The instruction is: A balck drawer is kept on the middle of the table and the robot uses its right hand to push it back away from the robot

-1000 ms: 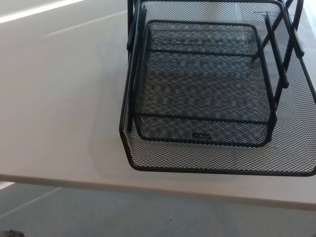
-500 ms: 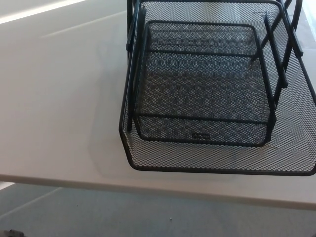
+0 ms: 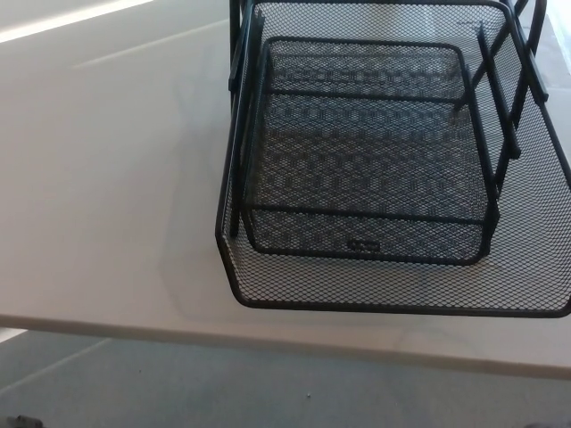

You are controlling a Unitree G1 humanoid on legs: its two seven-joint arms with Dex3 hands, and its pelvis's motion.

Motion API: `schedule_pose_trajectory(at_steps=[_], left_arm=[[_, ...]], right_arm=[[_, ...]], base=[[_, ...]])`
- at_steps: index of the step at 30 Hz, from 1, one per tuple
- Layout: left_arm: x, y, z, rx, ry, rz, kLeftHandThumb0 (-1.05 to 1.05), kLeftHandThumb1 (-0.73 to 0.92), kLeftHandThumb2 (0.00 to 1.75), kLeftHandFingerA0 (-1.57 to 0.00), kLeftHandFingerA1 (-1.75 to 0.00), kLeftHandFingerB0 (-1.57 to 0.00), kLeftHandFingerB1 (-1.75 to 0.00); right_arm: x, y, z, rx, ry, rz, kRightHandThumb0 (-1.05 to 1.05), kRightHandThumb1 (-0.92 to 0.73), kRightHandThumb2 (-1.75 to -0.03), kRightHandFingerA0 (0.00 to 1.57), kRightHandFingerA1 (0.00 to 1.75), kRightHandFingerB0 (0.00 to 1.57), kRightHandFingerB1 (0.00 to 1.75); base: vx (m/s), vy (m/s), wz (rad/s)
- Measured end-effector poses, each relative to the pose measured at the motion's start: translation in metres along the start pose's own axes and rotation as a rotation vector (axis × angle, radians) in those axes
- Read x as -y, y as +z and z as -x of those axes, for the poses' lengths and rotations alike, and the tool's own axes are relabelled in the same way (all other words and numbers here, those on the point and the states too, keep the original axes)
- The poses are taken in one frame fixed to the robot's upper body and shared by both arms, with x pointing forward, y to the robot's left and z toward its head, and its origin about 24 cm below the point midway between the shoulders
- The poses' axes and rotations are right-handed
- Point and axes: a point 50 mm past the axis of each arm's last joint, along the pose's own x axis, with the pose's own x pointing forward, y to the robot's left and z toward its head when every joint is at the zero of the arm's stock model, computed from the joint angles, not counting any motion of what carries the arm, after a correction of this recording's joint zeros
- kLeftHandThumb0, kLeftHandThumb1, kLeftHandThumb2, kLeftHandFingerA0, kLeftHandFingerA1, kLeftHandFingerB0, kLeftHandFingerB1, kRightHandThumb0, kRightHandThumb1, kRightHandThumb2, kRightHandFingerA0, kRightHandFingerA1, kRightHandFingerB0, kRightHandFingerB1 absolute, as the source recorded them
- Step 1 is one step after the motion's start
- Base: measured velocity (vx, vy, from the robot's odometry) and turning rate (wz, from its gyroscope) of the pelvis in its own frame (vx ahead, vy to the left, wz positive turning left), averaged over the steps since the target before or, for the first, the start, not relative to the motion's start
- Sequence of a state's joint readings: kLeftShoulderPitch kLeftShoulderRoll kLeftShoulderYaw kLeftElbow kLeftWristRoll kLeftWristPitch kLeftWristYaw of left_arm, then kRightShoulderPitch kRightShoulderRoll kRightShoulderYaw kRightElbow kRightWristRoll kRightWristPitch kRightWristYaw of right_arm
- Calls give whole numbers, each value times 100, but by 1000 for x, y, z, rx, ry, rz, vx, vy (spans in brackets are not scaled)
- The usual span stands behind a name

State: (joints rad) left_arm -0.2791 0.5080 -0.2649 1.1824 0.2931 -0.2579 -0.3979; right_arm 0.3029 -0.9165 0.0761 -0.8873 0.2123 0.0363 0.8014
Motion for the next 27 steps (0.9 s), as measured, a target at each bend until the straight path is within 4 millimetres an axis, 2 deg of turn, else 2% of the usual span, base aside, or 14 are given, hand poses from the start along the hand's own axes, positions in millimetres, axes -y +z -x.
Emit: schedule_pose_trajectory(at_steps=[1,2,9,10,11,12,13,16,17,20,21,27], left_arm=[[0,0,0,0,-1,0,-54,75,63,-50,-39,-33,-33],[0,0,0,0,-2,0,-55,74,63,-49,-39,-34,-33],[0,0,0,3,-4,-2,-56,72,63,-47,-38,-32,-33],[0,0,0,4,-5,-2,-56,72,63,-47,-39,-32,-33],[0,1,0,4,-5,-3,-56,72,63,-47,-39,-32,-33],[0,1,0,6,-4,-4,-55,72,63,-47,-38,-32,-33],[0,1,0,7,-5,-4,-56,72,63,-47,-38,-31,-32],[0,1,0,10,-5,-6,-55,72,63,-48,-38,-31,-32],[0,1,0,10,-5,-7,-56,71,62,-48,-39,-32,-33],[0,1,0,10,-6,-6,-56,71,63,-48,-39,-32,-33],[0,1,0,10,-6,-6,-57,71,63,-48,-39,-32,-33],[0,1,0,8,-7,-7,-57,72,63,-47,-38,-31,-32]], right_arm=[[1,1,-3,10,18,0,-54,-75,-67,55,45,39,38],[1,1,-4,14,28,0,-42,-61,-102,51,63,27,51],[4,3,-26,60,137,-15,-44,-62,-103,51,63,27,51],[4,4,-29,66,149,-18,-57,-77,-68,56,46,40,38],[5,4,-32,71,159,-20,-57,-77,-68,56,46,40,38],[5,4,-35,73,170,-22,-58,-77,-68,54,45,40,38],[5,3,-38,74,179,-25,-46,-63,-104,49,62,25,49],[8,4,-46,75,208,-23,-46,-62,-104,49,62,25,50],[9,4,-49,75,215,-20,-58,-76,-69,54,45,38,38],[11,5,-56,66,235,-9,-58,-76,-69,53,45,37,38],[13,5,-58,60,240,-3,-53,-83,-65,53,42,39,36],[22,6,-71,8,263,42,-52,-82,-64,53,44,39,37]], base=[[0,0,0],[0,0,0],[0,0,0],[0,0,0],[0,0,0],[0,0,0],[0,0,0],[0,0,0],[0,0,0],[0,0,0],[0,0,0],[0,0,0]])
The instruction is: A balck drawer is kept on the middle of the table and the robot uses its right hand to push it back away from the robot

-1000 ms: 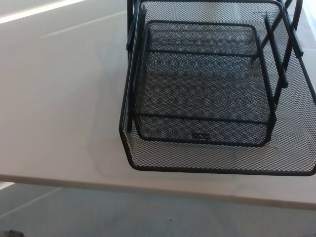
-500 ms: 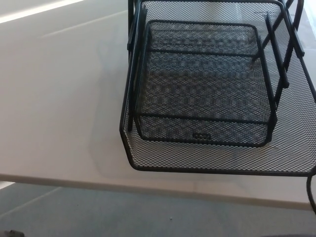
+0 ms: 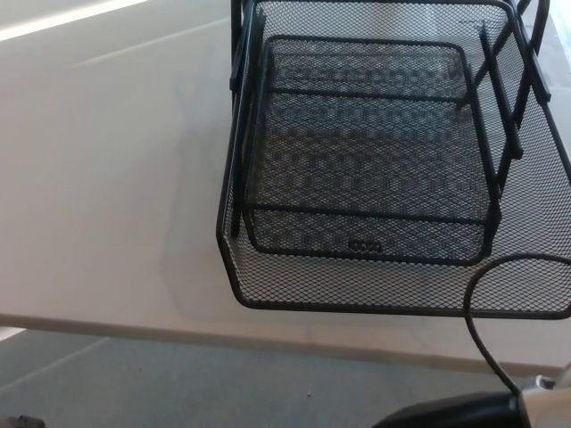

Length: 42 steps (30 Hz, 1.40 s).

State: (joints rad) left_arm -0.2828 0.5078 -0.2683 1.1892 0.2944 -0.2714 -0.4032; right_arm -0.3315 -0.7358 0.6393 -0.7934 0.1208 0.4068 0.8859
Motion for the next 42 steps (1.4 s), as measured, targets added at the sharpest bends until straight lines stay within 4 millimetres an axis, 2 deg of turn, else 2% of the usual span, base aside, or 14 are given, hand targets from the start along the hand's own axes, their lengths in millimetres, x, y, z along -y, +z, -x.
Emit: schedule_pose_trajectory(at_steps=[4,5,6,7,14,28,31,34,42], left_arm=[[0,0,0,0,0,-1,-56,72,62,-47,-38,-31,-32],[0,0,0,0,-1,-1,-56,72,62,-47,-39,-32,-33],[0,0,0,-1,-2,-2,-56,72,62,-47,-39,-32,-33],[0,0,0,0,-3,-3,-55,75,63,-49,-38,-32,-32],[1,1,0,4,-10,-15,-57,73,63,-44,-37,-31,-32],[1,1,0,9,-22,-17,-56,72,63,-48,-39,-32,-33],[1,1,0,8,-22,-17,-56,72,62,-46,-38,-30,-32],[1,1,0,7,-23,-18,-55,72,63,-45,-38,-31,-32],[1,1,0,6,-23,-18,-56,71,63,-49,-39,-32,-33]], right_arm=[[8,3,-4,-23,0,19,-53,-81,-62,55,44,39,35],[11,3,-4,-33,-2,24,-51,-82,-65,48,48,33,37],[14,3,-5,-44,-6,29,-51,-82,-65,48,48,33,37],[17,3,-6,-56,-10,35,-52,-83,-65,53,45,39,37],[41,-5,-7,-166,-50,40,-54,-80,-65,48,43,35,36],[90,-34,-2,-383,-154,20,-56,-79,-65,47,43,38,36],[97,-43,0,-423,-169,0,-54,-82,-65,54,43,39,36],[104,-49,1,-453,-183,-8,-55,-78,-65,52,43,37,37],[120,-62,-1,-484,-202,-30,-55,-82,-64,53,43,40,37]], base=[[0,0,0],[0,0,0],[0,0,0],[0,0,0],[0,0,0],[0,0,0],[0,0,0],[0,0,0],[0,0,0]])
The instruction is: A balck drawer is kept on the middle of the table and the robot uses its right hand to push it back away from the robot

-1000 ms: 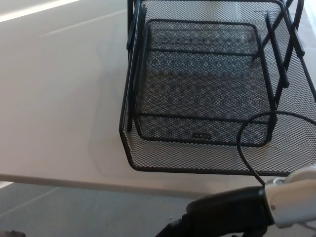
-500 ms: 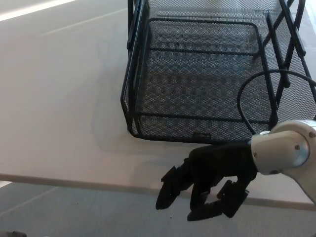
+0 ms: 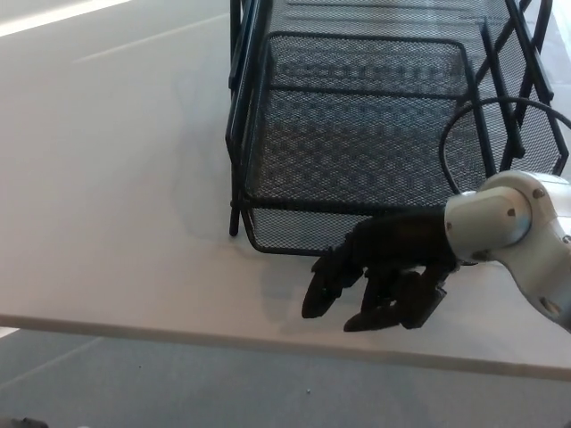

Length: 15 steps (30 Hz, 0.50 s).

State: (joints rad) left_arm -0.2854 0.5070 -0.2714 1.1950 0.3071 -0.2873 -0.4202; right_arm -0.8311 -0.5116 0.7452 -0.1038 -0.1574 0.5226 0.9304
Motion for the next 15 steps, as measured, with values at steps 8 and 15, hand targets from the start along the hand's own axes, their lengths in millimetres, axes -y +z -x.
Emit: schedule_pose_trajectory(at_steps=[8,15], left_arm=[[0,1,-1,4,-2,-1,-56,72,63,-46,-38,-31,-32],[0,1,-1,3,-2,0,-57,71,62,-47,-38,-31,-32]], right_arm=[[19,-8,-10,-28,-23,-37,-55,-82,-64,53,43,38,37],[30,-19,-14,-61,-38,-70,-54,-81,-64,52,43,38,37]], base=[[0,0,0],[0,0,0]])
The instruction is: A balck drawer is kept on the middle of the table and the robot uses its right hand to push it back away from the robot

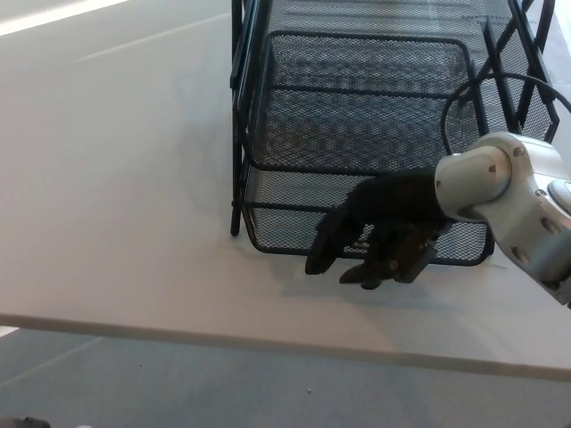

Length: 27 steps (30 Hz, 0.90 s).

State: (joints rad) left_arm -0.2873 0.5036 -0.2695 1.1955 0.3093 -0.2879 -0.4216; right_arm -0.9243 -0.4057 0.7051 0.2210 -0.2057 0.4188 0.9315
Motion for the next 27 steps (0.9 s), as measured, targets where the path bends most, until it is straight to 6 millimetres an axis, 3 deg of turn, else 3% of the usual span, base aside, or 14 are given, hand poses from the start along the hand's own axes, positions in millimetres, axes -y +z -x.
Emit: schedule_pose_trajectory(at_steps=[6,12,20,24,25,27], left_arm=[[0,0,0,1,2,3,-57,71,63,-47,-39,-31,-32],[-1,1,0,3,2,2,-56,72,62,-46,-38,-31,-32],[-1,1,0,4,3,3,-56,72,63,-49,-39,-32,-33],[-1,1,0,5,3,3,-56,72,63,-46,-38,-32,-32],[-1,1,0,5,3,3,-56,72,63,-45,-37,-30,-32],[-1,1,0,5,3,3,-56,72,63,-44,-38,-29,-32]], right_arm=[[12,-8,2,-24,-34,-18,-56,-81,-64,53,43,40,37],[12,-7,4,-11,-49,13,-56,-81,-64,53,43,40,36],[-21,5,12,58,-4,135,-54,-81,-64,51,41,44,36],[-37,11,20,97,23,179,-62,-75,-71,50,44,37,37],[-40,11,21,103,29,185,-56,-83,-65,52,40,40,35],[-49,13,27,122,43,203,-54,-83,-65,51,41,39,35]], base=[[0,0,0],[0,0,0],[0,0,0],[0,0,0],[0,0,0],[0,0,0]])
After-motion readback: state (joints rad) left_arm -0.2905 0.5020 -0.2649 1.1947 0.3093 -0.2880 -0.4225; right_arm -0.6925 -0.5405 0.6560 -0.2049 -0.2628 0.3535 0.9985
